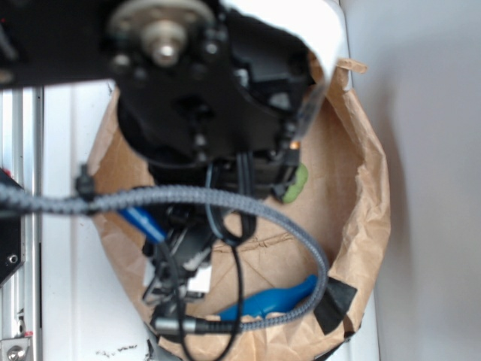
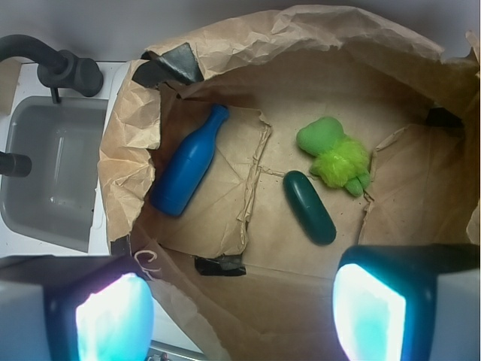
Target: Grab the plastic pickle.
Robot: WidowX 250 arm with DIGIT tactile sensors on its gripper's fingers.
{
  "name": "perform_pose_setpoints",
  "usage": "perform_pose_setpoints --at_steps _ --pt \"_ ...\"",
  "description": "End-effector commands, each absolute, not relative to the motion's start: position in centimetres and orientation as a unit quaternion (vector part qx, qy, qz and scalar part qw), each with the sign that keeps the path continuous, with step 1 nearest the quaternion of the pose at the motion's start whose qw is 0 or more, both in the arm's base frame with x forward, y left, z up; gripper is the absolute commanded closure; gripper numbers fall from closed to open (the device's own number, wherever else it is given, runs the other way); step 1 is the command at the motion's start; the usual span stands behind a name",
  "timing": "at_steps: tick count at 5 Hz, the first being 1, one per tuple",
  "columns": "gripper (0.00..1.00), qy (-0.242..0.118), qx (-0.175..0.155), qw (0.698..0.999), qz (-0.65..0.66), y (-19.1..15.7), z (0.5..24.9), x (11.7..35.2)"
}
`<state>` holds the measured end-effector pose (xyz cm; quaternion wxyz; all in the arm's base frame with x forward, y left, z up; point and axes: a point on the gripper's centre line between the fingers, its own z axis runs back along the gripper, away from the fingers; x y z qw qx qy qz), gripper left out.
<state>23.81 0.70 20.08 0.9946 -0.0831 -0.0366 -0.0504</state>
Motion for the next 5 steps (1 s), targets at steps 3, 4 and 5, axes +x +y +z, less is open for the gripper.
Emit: perform_pose_setpoints --at_steps 3,4,5 --pt "0.00 -0.084 -0.028 0.991 -0.098 2.8 12.3 26.4" --pt "0.00 -0.078 -0.026 0.988 -0.128 3.1 9.3 26.3" --pt "0.00 -0.085 -0.014 0.986 -0.142 3.4 7.2 26.2"
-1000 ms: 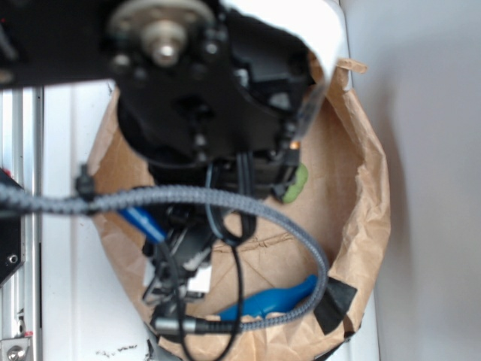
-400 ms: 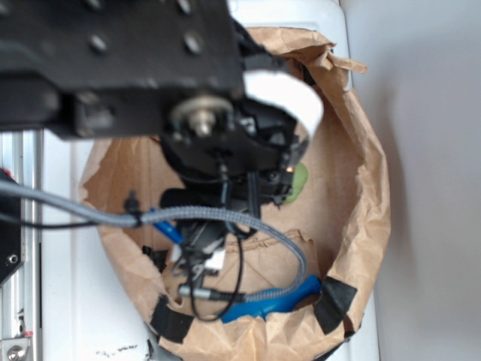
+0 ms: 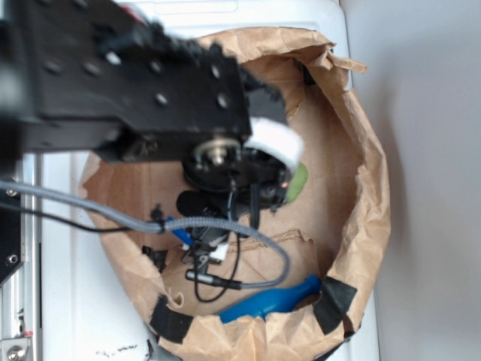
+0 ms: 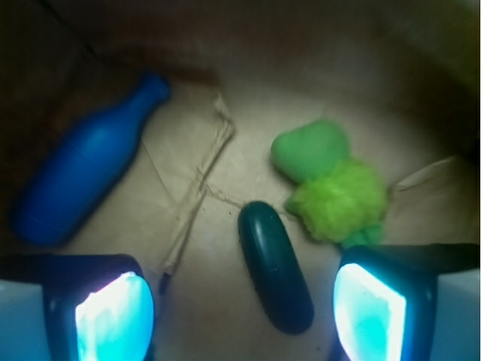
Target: Grab the plastic pickle.
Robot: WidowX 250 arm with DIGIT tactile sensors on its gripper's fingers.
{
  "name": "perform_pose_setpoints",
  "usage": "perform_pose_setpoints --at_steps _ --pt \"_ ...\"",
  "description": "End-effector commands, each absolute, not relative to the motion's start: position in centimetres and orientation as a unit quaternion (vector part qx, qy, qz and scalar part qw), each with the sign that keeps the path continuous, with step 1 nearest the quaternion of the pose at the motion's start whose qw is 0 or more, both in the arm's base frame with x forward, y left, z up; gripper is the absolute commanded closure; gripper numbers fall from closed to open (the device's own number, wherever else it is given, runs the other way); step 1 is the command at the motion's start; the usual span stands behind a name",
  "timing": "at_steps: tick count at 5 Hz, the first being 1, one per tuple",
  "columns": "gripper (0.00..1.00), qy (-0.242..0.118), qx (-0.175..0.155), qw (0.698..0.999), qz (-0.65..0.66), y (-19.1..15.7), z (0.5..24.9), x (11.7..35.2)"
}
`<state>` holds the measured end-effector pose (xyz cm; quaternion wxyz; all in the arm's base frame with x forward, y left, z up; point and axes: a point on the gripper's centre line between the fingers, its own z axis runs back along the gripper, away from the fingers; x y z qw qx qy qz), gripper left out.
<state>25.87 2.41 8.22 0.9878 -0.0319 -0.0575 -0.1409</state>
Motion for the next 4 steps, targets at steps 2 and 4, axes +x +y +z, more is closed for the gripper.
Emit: perform_pose_setpoints --at_steps 2,4 --pt "0.00 -0.078 -0.017 0.984 -0.158 3.3 4.4 25.5" --pt "0.00 -0.055 -0.001 0.983 -0.173 2.8 1.5 25.7"
